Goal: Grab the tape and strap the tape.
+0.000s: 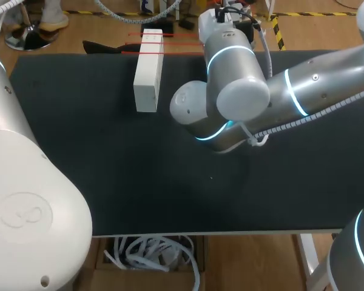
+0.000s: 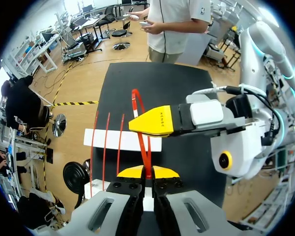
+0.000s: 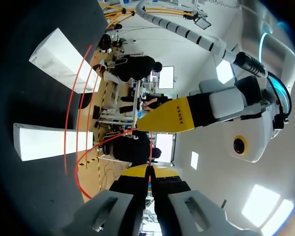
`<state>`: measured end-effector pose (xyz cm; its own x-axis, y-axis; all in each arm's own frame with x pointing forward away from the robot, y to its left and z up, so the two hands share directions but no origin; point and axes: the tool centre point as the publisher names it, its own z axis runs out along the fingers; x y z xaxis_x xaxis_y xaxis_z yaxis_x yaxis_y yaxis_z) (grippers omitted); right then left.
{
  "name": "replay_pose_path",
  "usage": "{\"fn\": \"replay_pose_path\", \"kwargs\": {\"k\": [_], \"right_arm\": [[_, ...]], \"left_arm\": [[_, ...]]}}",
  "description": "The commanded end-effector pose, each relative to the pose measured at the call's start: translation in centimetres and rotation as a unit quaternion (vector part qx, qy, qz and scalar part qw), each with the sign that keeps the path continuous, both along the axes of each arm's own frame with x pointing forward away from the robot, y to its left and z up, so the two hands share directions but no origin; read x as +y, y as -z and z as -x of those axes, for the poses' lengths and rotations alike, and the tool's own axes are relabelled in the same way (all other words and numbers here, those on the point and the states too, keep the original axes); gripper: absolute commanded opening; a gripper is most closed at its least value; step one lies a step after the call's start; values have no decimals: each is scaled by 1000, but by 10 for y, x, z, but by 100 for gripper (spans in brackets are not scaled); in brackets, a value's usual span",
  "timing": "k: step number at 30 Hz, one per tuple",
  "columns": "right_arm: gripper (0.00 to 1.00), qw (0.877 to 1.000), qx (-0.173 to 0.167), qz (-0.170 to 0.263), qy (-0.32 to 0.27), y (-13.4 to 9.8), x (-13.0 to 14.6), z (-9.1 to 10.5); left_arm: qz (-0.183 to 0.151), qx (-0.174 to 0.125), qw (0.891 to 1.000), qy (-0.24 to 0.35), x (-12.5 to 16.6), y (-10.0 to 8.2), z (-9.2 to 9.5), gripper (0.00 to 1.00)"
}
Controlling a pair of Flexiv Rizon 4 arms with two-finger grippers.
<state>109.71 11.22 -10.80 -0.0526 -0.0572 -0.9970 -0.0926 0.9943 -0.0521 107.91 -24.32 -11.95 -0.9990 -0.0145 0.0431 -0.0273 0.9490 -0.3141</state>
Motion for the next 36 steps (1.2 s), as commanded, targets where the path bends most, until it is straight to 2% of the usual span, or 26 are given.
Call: {"fn": "replay_pose_path", "kwargs": {"k": [1, 36], "right_arm": [[0, 1000, 4, 3, -2, -2, 1, 3], [0, 999, 22, 7, -32, 4, 16, 11]], "left_arm": [[-2, 1, 1000, 0, -1, -1, 0, 0], [-2, 1, 1000, 0, -1, -1, 0, 0]]}}
